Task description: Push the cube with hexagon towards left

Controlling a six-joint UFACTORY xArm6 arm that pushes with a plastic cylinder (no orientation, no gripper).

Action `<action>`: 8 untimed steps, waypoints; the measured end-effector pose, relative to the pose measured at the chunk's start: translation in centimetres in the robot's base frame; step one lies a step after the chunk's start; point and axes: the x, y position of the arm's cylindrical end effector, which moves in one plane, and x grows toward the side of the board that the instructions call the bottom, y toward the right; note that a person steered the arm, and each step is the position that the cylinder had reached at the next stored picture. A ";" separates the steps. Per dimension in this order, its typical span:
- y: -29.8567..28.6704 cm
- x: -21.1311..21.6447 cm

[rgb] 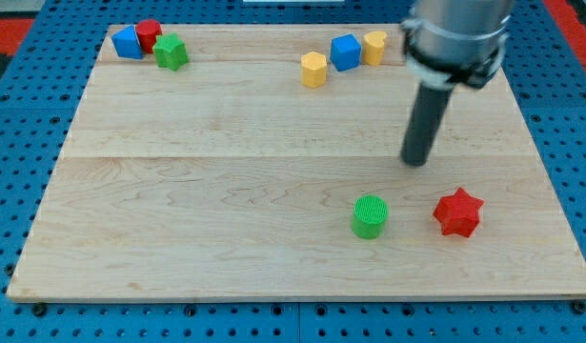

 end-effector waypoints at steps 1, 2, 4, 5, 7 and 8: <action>3.0 -7.1; 6.6 -14.3; -0.1 -21.3; -7.2 -17.2; -19.4 -11.8; -16.7 -14.1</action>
